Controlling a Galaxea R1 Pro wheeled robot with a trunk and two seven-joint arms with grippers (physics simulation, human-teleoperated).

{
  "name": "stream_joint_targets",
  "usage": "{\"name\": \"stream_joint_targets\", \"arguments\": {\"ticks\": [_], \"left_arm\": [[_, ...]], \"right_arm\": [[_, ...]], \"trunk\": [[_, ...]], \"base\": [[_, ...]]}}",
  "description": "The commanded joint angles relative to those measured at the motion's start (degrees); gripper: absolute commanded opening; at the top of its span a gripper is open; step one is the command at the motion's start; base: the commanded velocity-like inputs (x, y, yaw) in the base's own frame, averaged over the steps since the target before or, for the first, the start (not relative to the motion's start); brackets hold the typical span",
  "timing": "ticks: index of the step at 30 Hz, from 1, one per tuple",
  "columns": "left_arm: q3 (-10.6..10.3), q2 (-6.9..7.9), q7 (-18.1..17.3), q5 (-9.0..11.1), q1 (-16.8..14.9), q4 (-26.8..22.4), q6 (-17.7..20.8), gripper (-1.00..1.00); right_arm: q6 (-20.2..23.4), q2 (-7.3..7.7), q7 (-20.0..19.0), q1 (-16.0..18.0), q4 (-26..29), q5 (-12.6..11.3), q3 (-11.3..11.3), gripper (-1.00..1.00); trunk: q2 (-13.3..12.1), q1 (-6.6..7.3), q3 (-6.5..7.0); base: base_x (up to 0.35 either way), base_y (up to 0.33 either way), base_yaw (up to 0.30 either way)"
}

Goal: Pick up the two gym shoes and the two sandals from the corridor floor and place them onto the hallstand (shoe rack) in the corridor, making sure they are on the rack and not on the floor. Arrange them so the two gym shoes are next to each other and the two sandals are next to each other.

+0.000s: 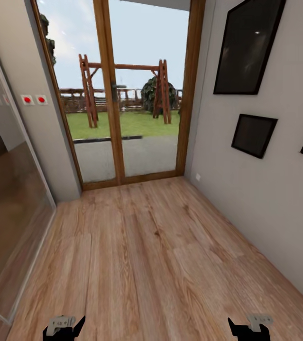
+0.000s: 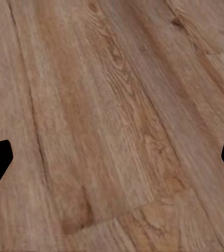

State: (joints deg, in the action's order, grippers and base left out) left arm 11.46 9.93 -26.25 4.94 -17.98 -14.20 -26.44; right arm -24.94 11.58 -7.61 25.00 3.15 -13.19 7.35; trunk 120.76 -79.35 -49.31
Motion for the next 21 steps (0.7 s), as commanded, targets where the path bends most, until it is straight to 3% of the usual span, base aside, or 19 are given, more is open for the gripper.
{"name": "stream_joint_targets", "arguments": {"ticks": [1,9,21], "left_arm": [[0.15,0.00,-0.56,0.52,-0.04,0.07,0.07,1.00],[0.15,0.01,-0.56,0.52,-0.04,0.06,0.07,1.00],[0.15,0.00,-0.56,0.51,-0.04,0.07,0.07,1.00]], "right_arm": [[-0.20,0.02,-0.29,0.05,-0.07,-0.61,0.41,1.00],[-0.20,0.02,-0.37,0.05,-0.07,-0.60,0.46,1.00],[-0.20,0.02,-0.39,0.05,-0.07,-0.61,0.45,1.00]], "trunk": [[0.02,-0.03,-0.05],[0.02,-0.03,-0.02],[0.02,-0.03,0.21]], "base": [[0.337,0.069,-0.022],[0.337,0.078,-0.070],[0.337,0.106,-0.249]]}}
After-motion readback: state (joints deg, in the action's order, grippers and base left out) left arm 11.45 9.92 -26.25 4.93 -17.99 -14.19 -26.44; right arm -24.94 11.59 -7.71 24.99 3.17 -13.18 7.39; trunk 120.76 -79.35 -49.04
